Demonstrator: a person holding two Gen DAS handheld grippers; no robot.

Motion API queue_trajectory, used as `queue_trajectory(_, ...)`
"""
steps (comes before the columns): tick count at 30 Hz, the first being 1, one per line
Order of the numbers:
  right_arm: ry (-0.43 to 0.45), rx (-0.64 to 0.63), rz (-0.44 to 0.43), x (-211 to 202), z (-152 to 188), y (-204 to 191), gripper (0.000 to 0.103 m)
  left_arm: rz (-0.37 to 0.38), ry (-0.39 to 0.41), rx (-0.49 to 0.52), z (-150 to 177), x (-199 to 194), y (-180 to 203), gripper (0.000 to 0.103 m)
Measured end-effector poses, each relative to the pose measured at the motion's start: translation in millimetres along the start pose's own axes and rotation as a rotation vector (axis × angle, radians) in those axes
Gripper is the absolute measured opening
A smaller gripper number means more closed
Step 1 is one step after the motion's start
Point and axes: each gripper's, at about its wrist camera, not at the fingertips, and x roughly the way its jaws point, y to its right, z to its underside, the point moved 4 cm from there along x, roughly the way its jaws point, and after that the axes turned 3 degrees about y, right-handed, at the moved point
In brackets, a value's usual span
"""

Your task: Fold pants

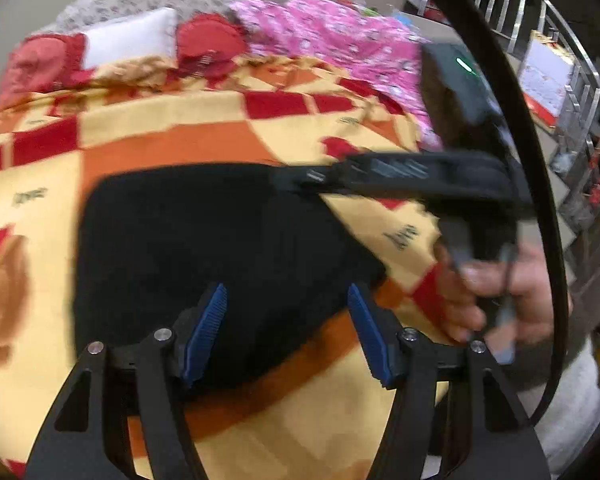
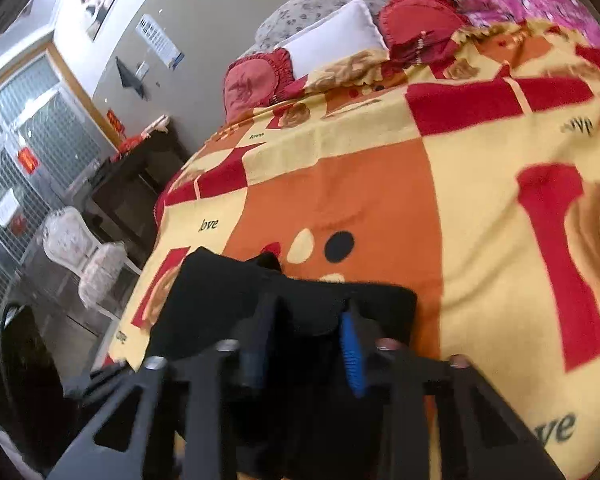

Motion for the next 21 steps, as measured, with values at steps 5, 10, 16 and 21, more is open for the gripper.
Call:
queue_trajectory(5,0.018,-0.147,0.049,-3,-26,-20,0.016,0.006,0.01,0.048,-15,14,10,0.061)
queue_trajectory(10,-0.038,-0.091,0.087,16,-15,6,0.031,0.062,-0.014,0.004,-15,19,2,0.061)
queue_trajectory(16,0.052,-0.002,-0.024,-42,-2,4,0.036,0.009,0.004,-0.007,-16,-13,-14,0.061)
queue_trajectory(21,-0.017,-0.088,-0.089,-32,17,-30,0.042,-0.109,0.049,-0.033,-14,-30,-42,0.063)
